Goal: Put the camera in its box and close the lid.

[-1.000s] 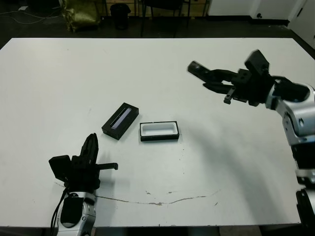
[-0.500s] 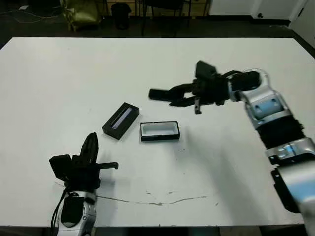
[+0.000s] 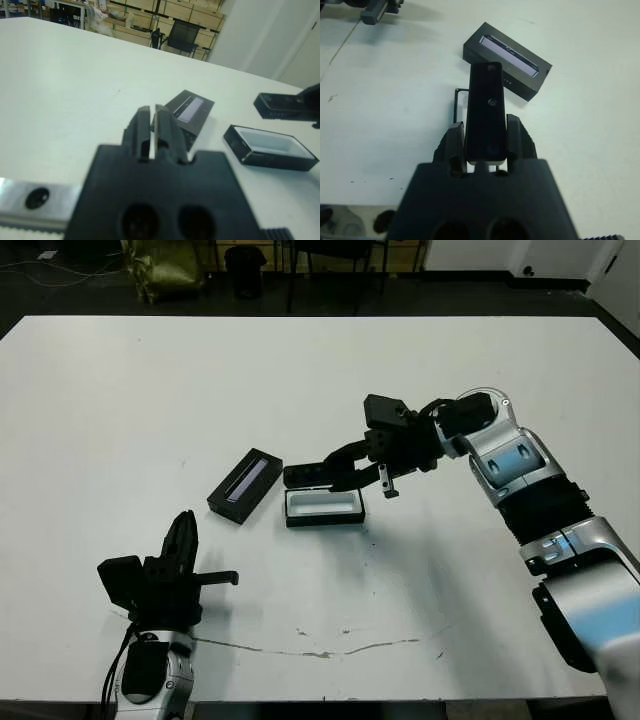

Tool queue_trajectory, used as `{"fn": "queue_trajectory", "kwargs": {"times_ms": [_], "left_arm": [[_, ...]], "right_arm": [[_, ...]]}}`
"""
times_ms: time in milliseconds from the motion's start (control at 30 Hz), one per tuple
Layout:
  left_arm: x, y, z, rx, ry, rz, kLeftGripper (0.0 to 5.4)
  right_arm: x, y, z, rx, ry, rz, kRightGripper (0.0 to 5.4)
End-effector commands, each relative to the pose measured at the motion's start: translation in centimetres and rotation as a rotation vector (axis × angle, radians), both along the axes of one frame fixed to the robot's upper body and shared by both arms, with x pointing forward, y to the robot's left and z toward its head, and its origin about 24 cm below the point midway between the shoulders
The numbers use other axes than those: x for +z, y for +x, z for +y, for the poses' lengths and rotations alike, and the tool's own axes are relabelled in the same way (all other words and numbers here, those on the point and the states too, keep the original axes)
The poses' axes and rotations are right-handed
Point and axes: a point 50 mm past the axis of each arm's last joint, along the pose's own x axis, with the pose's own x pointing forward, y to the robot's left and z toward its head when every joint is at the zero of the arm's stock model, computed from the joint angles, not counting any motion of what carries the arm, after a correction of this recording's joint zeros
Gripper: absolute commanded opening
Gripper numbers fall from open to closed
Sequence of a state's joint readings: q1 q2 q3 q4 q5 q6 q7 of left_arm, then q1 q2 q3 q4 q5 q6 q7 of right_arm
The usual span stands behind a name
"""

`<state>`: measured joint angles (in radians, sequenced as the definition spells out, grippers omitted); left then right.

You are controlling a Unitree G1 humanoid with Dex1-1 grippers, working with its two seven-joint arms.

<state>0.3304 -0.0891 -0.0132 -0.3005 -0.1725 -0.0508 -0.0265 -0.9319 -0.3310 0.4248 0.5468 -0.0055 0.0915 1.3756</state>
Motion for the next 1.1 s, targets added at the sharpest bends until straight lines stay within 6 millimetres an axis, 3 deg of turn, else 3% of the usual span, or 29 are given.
{"fn": "queue_trajectory", "kwargs": {"times_ms": [33, 467, 1100], "left_arm": [[-0.8, -0.4, 0.1, 0.013, -0.023, 0.047, 0.0], [-0.8, -0.4, 0.0, 0.014, -0.016, 0.043, 0.0], [-0.9, -0.5, 0.1, 0.016, -0.024, 0.043, 0.0]], "right_arm": [[0.3, 0.1, -0.2, 0.014, -0.035, -0.011, 0.59], [0.9, 0.8, -0.6, 0.015, -0.076, -0.034, 0.59], [-0.3, 0.4, 1.4, 0.056, -0.188, 0.008, 0.59]]}}
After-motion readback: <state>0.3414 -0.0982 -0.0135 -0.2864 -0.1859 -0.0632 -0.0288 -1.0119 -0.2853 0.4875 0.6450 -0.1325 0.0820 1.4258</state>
